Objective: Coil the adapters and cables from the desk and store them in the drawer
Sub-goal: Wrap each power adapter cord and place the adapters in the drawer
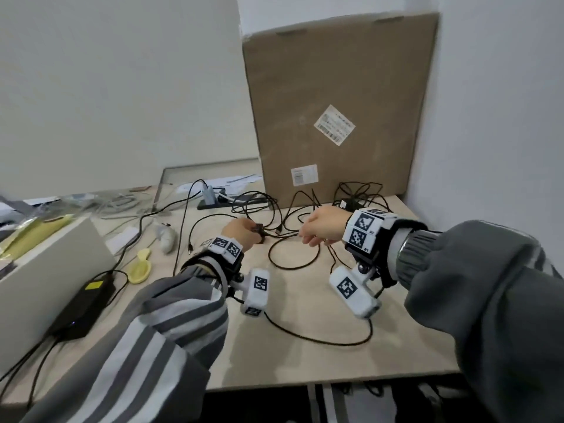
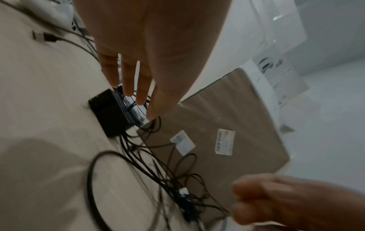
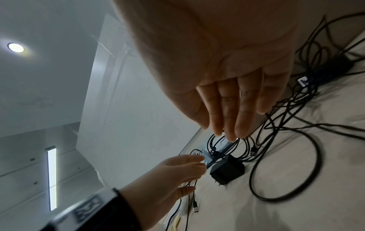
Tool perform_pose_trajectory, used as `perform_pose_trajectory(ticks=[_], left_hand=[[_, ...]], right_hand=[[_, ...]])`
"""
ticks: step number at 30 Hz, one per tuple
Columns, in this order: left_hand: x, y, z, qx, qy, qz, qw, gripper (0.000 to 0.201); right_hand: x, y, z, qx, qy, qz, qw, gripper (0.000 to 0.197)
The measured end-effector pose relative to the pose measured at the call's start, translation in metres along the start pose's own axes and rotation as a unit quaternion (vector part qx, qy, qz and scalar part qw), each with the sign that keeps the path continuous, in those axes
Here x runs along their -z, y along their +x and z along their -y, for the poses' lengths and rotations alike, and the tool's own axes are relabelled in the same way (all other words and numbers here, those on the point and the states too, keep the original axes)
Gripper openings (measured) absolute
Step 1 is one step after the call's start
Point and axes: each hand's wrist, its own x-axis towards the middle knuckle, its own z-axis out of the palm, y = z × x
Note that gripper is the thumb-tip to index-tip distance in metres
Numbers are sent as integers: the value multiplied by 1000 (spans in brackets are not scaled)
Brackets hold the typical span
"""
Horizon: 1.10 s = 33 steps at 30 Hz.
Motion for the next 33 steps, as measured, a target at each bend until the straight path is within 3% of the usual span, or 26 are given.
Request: perform_pose_trajectory(ticks=[3,6,11,15,18,20,23,27,33], left_hand=[[-8,50,13,7,137,40,990,42],[-24,86,20,19,196,53,979,53],[-40,112,27,17,320,50,946,59],[-22,88,19,-25,202,48,978,47],[9,54,1,-64,46,-13,997,38],[37,21,-19,-114,-80,-15,990,26],[73,-38,-49,-167,-274,75,944,19],[92,-110,-79,-214,-303,154,916,29],[82,-201,-96,-223,-294,210,905,22]], right_hand=[[0,27,-11,6,21,6,1000,26],[1,41,-25,12,36,23,999,23],[-1,48,-42,16,52,37,998,18],[-3,41,-42,28,76,-2,997,16],[1,27,-33,65,129,-91,985,17],[7,12,-24,100,150,-168,969,16],[19,-19,-7,168,130,-290,933,24],[32,-77,0,237,63,-381,892,51],[33,-160,-20,274,18,-465,842,41]])
